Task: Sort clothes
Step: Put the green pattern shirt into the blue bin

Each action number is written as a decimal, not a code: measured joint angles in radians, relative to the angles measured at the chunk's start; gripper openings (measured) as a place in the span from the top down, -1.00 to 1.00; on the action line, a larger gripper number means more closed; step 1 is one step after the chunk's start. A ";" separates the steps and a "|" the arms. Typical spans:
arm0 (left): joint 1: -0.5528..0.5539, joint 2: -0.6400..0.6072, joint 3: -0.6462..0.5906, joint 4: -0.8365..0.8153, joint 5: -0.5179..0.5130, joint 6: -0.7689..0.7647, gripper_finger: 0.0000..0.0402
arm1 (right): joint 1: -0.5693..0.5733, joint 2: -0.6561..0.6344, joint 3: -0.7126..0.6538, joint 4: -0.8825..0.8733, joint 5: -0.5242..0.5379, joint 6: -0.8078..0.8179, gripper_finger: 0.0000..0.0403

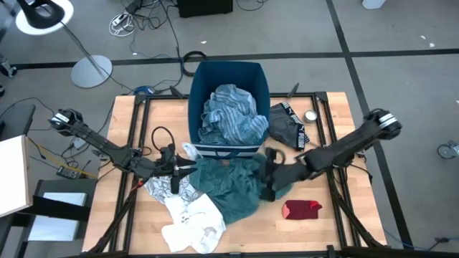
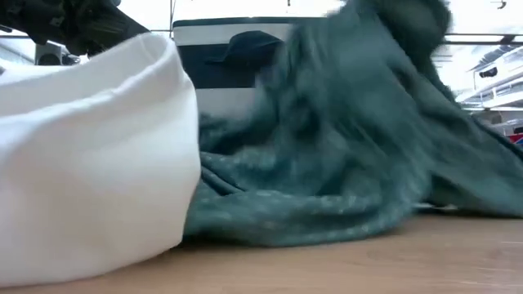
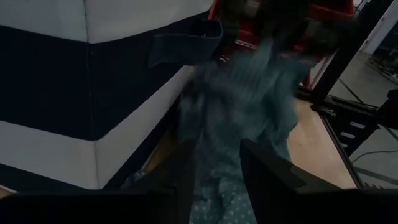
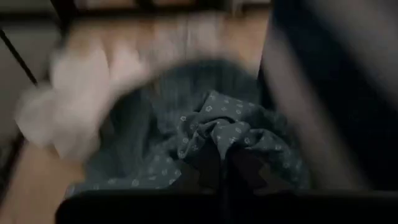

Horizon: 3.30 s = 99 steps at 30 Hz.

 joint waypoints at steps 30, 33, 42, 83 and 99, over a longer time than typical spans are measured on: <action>0.000 0.000 0.000 0.002 0.000 0.022 0.35 | -0.544 0.410 1.278 0.096 -0.264 -0.813 0.99; 0.000 0.000 0.000 0.001 -0.001 0.024 0.35 | -0.623 0.461 1.362 0.134 -0.267 -0.817 0.99; 0.000 0.000 0.001 -0.020 -0.003 0.030 0.35 | -0.811 0.461 1.334 0.138 -0.261 -0.636 0.99; 0.007 0.004 0.000 -0.015 0.011 0.045 0.35 | -0.732 0.140 1.019 -1.003 -0.485 -0.146 0.04; 0.007 0.188 0.000 0.136 -0.225 0.148 0.82 | -0.253 0.031 1.018 -1.325 -0.166 0.238 0.04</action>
